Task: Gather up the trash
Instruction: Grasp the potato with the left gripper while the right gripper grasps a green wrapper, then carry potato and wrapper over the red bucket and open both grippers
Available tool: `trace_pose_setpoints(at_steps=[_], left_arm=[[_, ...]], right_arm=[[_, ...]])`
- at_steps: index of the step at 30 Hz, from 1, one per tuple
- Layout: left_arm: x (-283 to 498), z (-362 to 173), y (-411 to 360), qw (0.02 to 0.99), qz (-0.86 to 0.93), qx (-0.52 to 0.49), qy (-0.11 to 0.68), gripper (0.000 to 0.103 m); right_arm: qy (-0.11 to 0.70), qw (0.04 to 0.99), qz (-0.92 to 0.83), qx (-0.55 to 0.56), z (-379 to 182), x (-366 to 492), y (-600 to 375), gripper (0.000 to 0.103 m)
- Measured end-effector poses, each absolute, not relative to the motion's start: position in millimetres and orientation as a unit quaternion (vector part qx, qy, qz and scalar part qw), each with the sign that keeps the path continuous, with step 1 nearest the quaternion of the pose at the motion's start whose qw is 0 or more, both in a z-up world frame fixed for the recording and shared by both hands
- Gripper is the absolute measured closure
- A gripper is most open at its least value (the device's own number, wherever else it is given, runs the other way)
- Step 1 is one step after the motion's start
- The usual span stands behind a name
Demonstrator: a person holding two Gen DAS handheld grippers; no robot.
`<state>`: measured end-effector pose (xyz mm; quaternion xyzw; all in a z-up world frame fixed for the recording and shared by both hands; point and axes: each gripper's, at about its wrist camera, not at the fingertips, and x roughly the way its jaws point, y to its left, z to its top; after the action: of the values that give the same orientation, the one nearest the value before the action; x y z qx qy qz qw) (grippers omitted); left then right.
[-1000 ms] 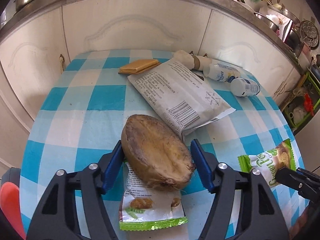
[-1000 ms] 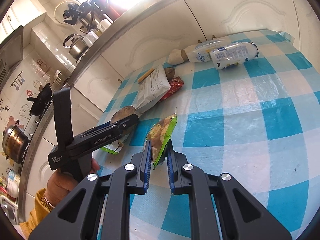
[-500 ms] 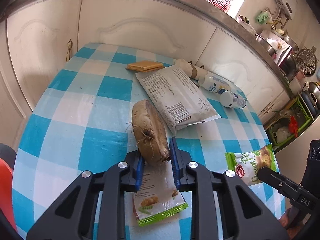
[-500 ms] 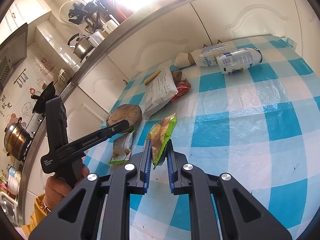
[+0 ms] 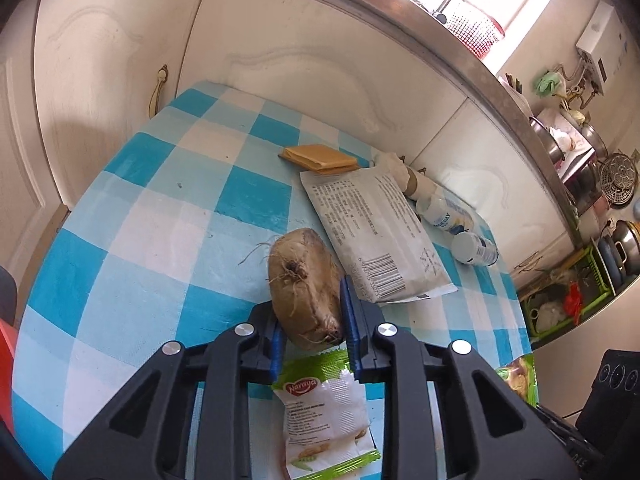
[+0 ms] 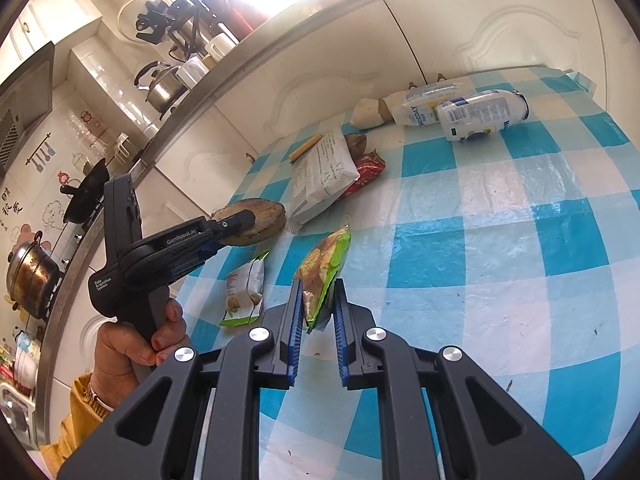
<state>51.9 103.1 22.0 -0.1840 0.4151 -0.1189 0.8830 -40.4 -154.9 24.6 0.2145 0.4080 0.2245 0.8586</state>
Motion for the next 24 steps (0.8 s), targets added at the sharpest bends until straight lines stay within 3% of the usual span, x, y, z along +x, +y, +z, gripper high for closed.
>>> trace_pose_setpoints(at_steps=[24], left_arm=[[-32.6, 54.4, 183.9, 0.907, -0.077, -0.213, 0.355, 0.085]], right_arm=[[0.416, 0.835, 0.309, 0.186, 46.5, -30.8, -90.0, 0.087]])
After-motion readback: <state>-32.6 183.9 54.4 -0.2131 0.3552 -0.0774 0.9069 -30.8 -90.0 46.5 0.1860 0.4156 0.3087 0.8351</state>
